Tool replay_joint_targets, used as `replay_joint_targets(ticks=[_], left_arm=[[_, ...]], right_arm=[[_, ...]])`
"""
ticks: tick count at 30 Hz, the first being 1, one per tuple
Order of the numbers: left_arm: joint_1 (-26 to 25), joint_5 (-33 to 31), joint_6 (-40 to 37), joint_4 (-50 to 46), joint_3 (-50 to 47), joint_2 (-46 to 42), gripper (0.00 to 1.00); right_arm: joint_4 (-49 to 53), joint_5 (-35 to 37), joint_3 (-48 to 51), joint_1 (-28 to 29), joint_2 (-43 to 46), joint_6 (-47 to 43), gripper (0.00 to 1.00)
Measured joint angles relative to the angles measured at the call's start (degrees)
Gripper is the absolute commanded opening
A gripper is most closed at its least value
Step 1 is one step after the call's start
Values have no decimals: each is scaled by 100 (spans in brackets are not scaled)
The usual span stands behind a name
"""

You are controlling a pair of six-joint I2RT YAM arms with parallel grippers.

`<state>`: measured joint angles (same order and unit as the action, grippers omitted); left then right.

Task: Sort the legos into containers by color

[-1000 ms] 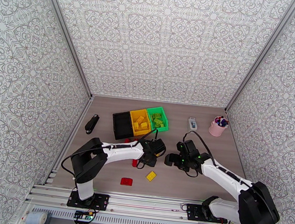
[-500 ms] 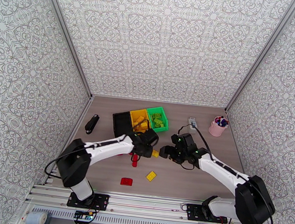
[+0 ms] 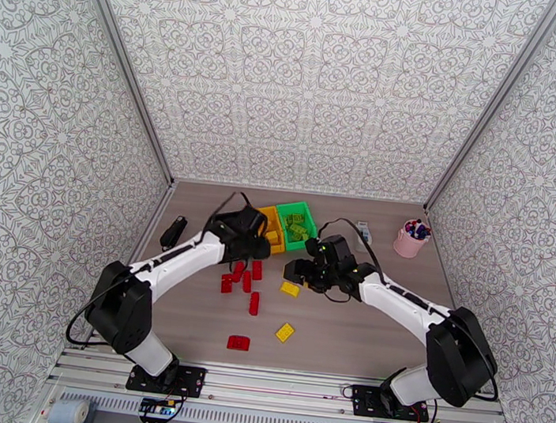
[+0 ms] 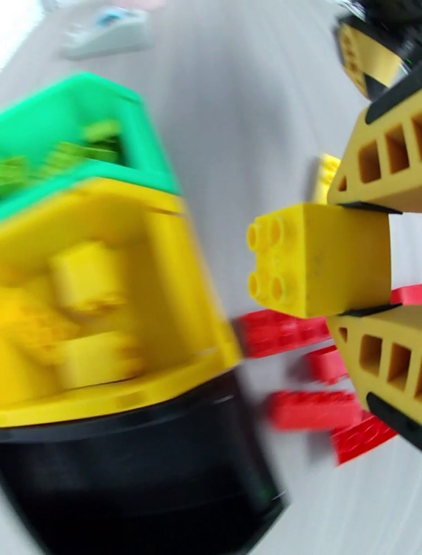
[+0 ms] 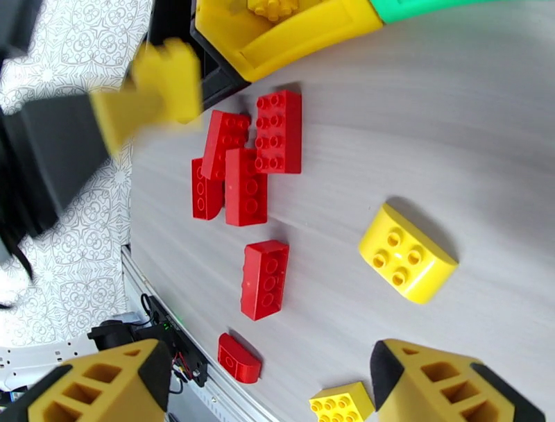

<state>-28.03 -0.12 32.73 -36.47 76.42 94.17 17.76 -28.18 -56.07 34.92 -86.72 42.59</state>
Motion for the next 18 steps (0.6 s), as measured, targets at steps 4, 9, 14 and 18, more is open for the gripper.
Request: replay_joint_targets(ticks=[4, 9, 14, 18], left_arm=[[256, -9, -234, -46, 863, 555, 33], [448, -26, -481, -221, 1801, 1414, 53], [533, -125, -595, -409, 2262, 1847, 65], [468, -177, -647, -509, 2284, 1792, 68]], right_arm=[[365, 210, -9, -46, 87, -151, 80], [627, 363, 4, -225, 363, -271, 81], [796, 490, 76, -306, 570, -365, 82], [903, 634, 212, -315, 713, -452, 84]])
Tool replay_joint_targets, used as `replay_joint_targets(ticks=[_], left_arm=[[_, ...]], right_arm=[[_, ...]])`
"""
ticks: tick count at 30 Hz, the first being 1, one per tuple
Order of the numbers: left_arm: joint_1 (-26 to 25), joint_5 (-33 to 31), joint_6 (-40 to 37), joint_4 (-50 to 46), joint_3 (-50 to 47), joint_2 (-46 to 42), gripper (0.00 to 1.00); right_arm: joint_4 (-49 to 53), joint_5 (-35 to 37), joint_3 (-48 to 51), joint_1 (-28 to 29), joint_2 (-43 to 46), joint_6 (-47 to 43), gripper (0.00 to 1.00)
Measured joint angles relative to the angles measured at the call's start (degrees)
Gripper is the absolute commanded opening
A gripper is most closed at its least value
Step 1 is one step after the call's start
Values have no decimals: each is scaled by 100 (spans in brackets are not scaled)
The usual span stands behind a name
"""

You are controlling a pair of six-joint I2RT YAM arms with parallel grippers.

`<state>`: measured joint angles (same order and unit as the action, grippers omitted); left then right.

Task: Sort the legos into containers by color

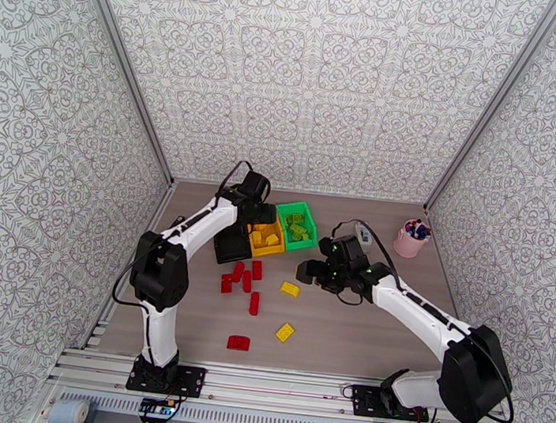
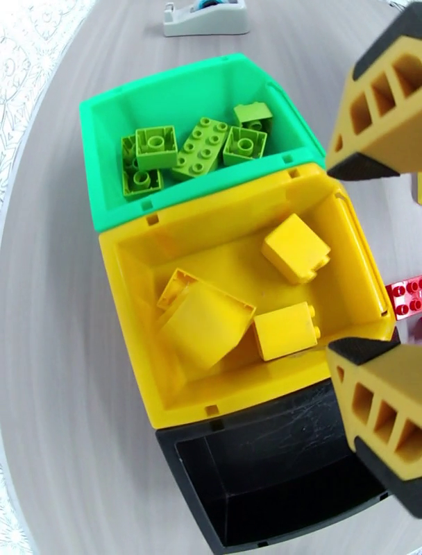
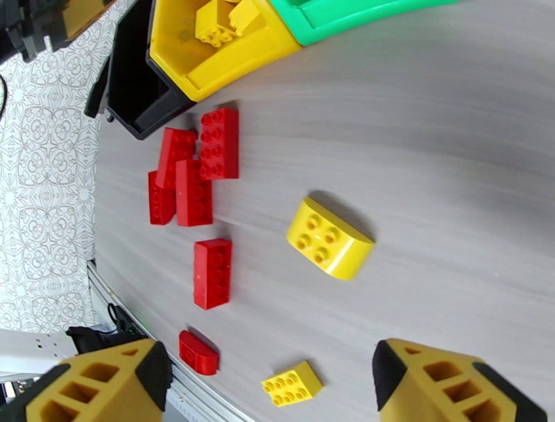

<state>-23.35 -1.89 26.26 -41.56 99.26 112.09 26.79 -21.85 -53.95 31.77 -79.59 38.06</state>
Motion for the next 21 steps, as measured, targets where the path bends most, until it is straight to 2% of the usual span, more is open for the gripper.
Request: replay_joint_targets(ticks=[4, 11, 17, 21], left_arm=[[-249, -125, -111, -28, -227, -271, 70], [-839, -186, -142, -28, -1191, -1139, 70], [-1351, -223, -70, 26, -2430, -1816, 70], [-1926, -166, 63, 122, -3447, -2319, 70]], right_arm=[[136, 162, 155, -26, 90, -63, 86], [262, 385, 367, -109, 131, -175, 89], [396, 542, 599, -153, 345, -214, 89], [483, 605, 890, -164, 599, -238, 87]])
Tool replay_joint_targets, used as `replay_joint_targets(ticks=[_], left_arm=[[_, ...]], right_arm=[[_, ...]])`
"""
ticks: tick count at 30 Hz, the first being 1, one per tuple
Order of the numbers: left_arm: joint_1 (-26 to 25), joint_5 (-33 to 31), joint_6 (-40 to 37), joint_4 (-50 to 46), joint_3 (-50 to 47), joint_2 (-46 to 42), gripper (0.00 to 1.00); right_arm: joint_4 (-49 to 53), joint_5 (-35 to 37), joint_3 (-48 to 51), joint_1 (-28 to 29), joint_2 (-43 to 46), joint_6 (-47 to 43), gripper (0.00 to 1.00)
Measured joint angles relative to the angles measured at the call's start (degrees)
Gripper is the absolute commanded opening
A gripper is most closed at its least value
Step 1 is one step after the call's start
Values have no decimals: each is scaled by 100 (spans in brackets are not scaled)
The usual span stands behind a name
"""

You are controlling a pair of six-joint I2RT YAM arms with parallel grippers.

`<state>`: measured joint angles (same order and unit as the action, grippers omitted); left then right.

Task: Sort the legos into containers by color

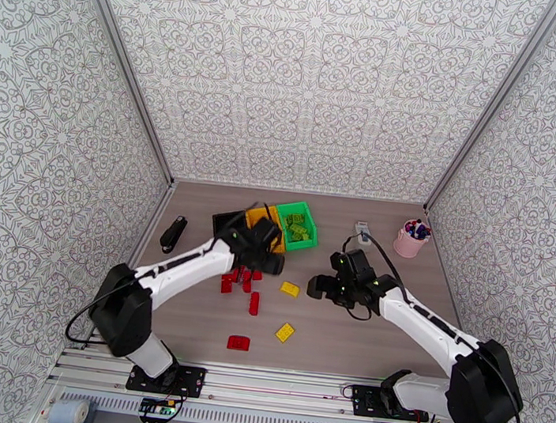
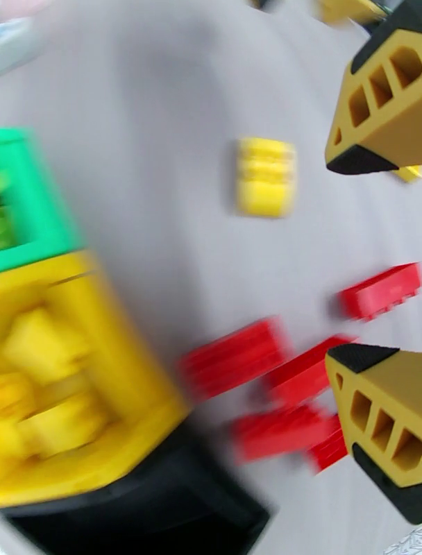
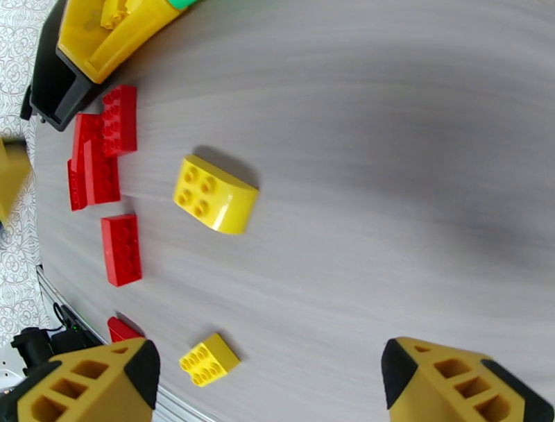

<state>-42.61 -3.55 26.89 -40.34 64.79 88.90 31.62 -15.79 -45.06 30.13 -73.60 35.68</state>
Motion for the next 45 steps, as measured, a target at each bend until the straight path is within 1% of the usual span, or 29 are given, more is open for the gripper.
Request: replay_joint_targets(ticks=[4, 7, 9, 11, 17, 19, 24, 27, 30, 32, 34, 39, 42, 45], left_arm=[[-780, 105, 232, 190, -748, -372, 71], [-1405, 96, 417, 361, -1003, -413, 72], [-1733, 94, 514, 424, -1093, -363, 72], [-1945, 90, 614, 490, -1104, -186, 72], [-2284, 17, 767, 592, -1099, 573, 72], [-2343, -92, 778, 570, -1049, 802, 71], [-2417, -271, 857, 385, -710, 1099, 65], [-2439, -361, 909, 326, -671, 1130, 56], [-2444, -387, 938, 337, -671, 1130, 42], [-2444, -404, 949, 339, -671, 1130, 34], [-2444, -411, 962, 345, -664, 1123, 31], [-2323, -374, 964, 417, -695, 999, 28], [-1980, -249, 964, 592, -796, 686, 28], [-1488, -101, 966, 809, -855, 372, 28]], right_arm=[[149, 17, 420, -9, 234, -17, 86], [326, 17, 710, -11, 455, -11, 86], [404, 17, 876, -11, 669, 22, 86], [492, 15, 1014, -11, 914, 79, 87], [638, 17, 1200, -11, 1340, 232, 87], [664, 15, 1259, -11, 1397, 269, 87], [706, 17, 1316, -13, 1403, 354, 87], [704, 17, 1316, -13, 1401, 354, 87], [704, 17, 1316, -13, 1390, 354, 86], [697, 15, 1316, -13, 1370, 354, 85], [675, 13, 1316, -13, 1340, 358, 85], [468, -166, 1316, -15, 1255, 400, 84], [94, -431, 1316, -13, 1141, 535, 84], [-407, -654, 1283, 59, 874, 739, 83]])
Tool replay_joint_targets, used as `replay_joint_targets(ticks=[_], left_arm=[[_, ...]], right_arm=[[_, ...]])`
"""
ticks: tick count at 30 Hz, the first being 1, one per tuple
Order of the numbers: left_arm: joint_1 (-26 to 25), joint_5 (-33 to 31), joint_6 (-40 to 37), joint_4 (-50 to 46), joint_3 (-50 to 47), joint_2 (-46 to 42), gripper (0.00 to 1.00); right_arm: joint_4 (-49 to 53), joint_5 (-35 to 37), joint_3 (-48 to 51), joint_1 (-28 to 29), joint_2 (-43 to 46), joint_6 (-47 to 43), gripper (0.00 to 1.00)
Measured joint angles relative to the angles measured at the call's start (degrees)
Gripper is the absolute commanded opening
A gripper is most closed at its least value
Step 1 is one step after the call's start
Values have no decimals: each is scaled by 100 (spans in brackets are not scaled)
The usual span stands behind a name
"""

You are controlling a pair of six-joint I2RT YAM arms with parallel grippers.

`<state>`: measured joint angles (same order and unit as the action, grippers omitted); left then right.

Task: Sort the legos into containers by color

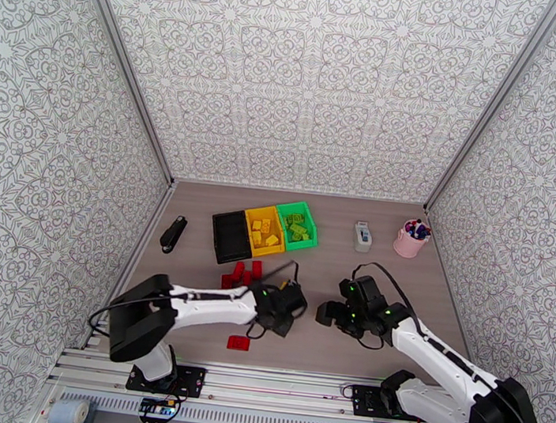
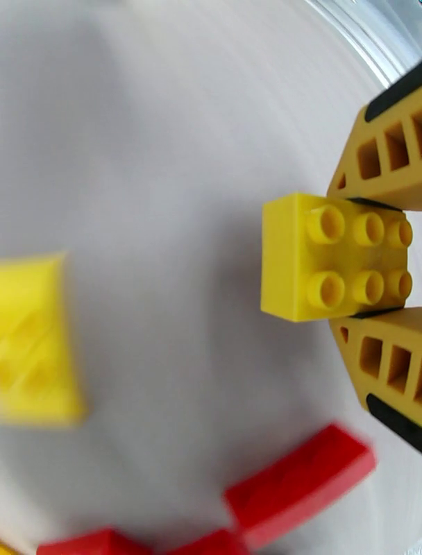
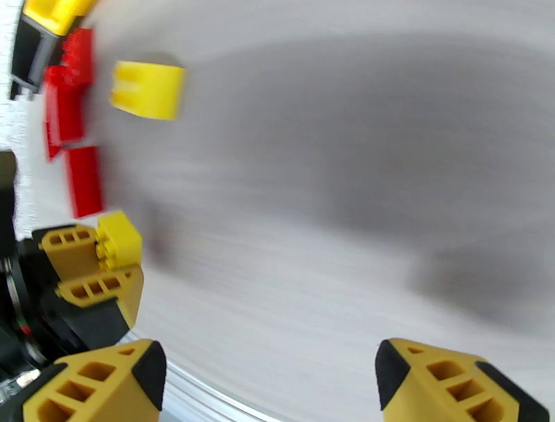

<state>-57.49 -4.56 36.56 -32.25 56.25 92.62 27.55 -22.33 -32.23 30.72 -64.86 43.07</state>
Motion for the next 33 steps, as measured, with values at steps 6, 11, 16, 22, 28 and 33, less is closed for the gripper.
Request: replay_joint_targets(ticks=[6, 11, 16, 22, 28, 33], left_arm=[[979, 393, 85, 505, -22, -264, 28], [1862, 549, 70, 555, 179, -271, 29], [2719, 590, -186, 426, 1147, -7, 32], [3344, 651, -656, 127, 2671, 940, 46], [3578, 750, -988, -260, 3639, 1823, 67], [3482, 708, -1025, -415, 3676, 1816, 68]], right_arm=[[-844, -256, -739, 592, -1062, 348, 80], [-1276, -409, -1718, 820, -1801, 413, 79], [-1071, -326, -2387, 824, -1926, 249, 79], [-527, -57, -2559, 743, -1755, -26, 80], [-170, 105, -2312, 382, -1130, -138, 81], [24, 223, -2037, 203, -802, -245, 83]])
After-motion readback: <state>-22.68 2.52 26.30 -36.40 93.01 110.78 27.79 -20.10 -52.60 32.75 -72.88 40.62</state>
